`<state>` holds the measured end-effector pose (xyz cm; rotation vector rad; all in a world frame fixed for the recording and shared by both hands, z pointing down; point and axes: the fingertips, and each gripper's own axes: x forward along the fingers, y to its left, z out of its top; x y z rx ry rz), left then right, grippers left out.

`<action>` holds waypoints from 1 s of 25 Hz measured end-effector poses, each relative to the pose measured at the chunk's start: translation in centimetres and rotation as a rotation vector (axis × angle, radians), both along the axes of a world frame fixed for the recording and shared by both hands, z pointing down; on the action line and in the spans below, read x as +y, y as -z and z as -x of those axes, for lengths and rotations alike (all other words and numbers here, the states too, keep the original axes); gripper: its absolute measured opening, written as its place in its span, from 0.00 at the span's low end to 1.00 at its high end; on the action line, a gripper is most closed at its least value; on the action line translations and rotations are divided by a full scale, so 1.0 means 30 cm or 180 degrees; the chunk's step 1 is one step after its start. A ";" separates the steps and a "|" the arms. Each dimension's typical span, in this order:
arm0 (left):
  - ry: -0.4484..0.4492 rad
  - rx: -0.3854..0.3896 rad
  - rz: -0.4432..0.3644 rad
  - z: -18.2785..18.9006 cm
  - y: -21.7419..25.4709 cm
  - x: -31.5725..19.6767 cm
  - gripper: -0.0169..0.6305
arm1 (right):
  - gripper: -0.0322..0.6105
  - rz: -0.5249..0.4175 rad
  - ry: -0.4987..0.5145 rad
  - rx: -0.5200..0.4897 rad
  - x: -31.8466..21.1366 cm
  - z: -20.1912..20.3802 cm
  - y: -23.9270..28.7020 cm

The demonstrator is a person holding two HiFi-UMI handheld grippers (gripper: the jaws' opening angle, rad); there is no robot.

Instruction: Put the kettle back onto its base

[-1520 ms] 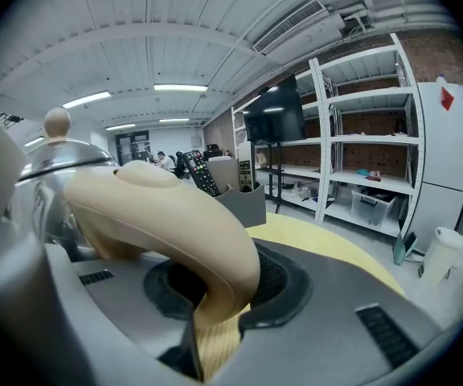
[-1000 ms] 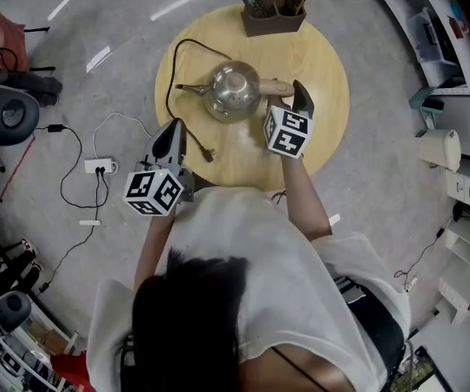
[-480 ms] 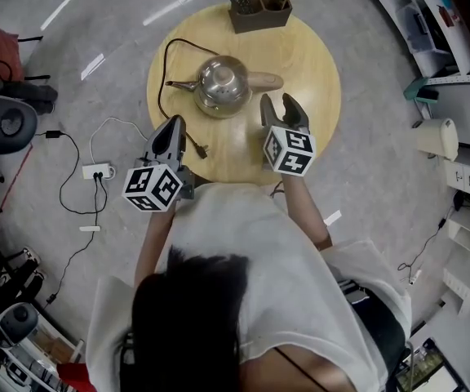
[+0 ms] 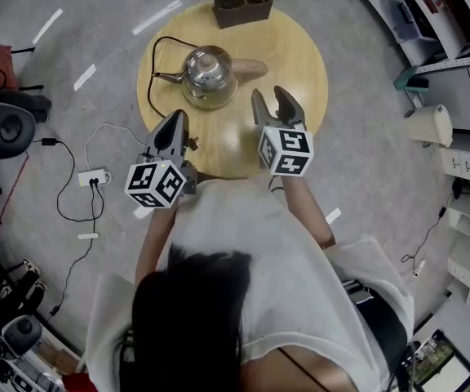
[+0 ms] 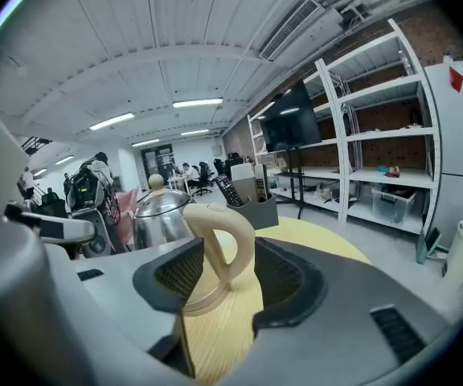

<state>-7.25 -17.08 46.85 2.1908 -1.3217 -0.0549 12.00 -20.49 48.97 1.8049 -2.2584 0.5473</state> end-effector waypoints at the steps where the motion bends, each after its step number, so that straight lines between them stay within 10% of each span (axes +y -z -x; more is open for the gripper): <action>1: -0.0010 -0.0016 -0.0023 -0.011 0.008 0.006 0.07 | 0.38 0.0005 0.0038 0.0013 0.016 0.011 0.006; 13: -0.0294 -0.0192 -0.0196 -0.124 0.038 0.090 0.07 | 0.11 -0.0111 0.0230 0.0248 0.182 0.123 0.053; 25: -0.0374 -0.0200 -0.0187 -0.141 0.025 0.126 0.07 | 0.09 -0.0141 0.0268 0.0325 0.216 0.184 0.073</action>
